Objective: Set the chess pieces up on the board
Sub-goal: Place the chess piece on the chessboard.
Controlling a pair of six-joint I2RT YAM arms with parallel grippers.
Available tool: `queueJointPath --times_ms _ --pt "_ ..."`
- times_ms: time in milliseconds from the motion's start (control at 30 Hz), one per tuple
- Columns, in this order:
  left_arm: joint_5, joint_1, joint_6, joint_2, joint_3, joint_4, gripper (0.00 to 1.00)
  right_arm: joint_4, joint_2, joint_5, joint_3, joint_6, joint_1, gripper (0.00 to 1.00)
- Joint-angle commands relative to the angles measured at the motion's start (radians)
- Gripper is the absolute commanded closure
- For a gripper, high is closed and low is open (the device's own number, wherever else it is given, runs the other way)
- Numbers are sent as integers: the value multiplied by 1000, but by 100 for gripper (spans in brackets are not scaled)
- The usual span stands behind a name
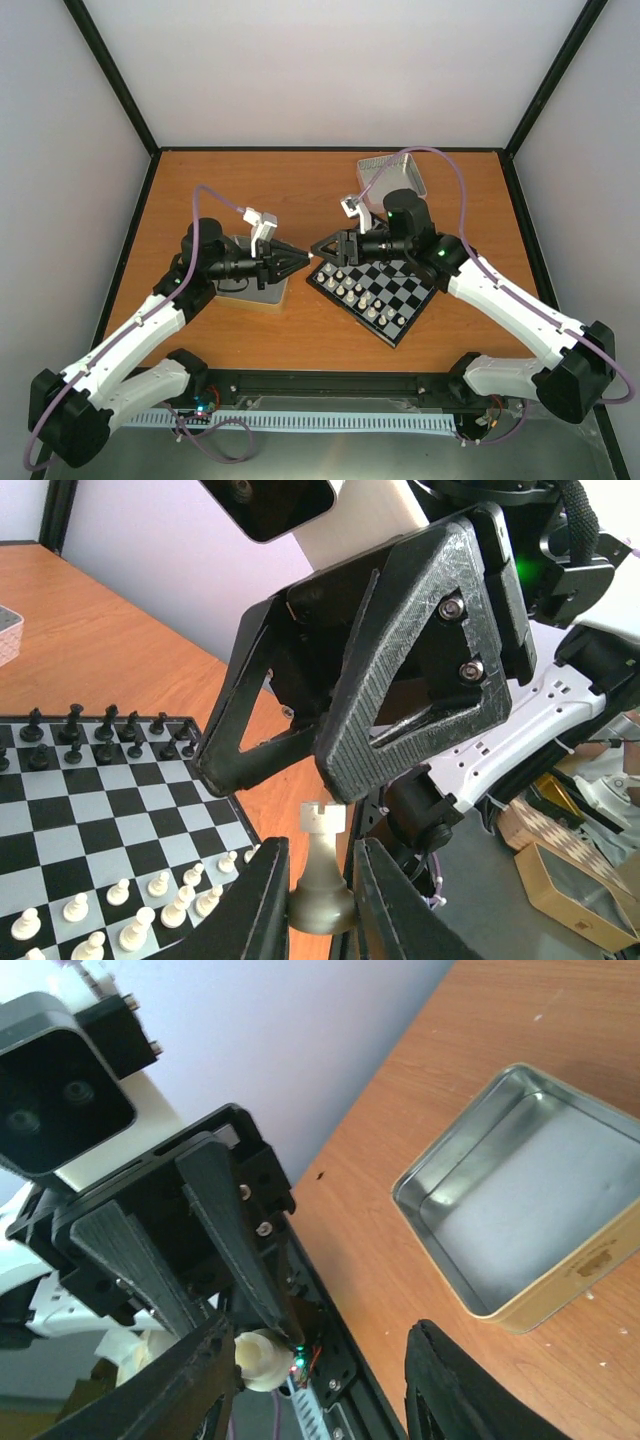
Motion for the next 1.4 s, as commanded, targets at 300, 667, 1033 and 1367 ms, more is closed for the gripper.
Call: queueJointPath --times_ms 300,667,1033,1367 --pt "48 -10 38 5 13 51 87 61 46 -151 20 38 -3 62" --pt "28 -10 40 6 14 35 87 70 66 -169 14 52 -2 87" --pt "-177 -10 54 -6 43 -93 41 -34 -9 78 -34 5 -3 97" --pt "-735 -9 61 -144 90 -343 30 -228 -173 731 -244 -127 20 97"
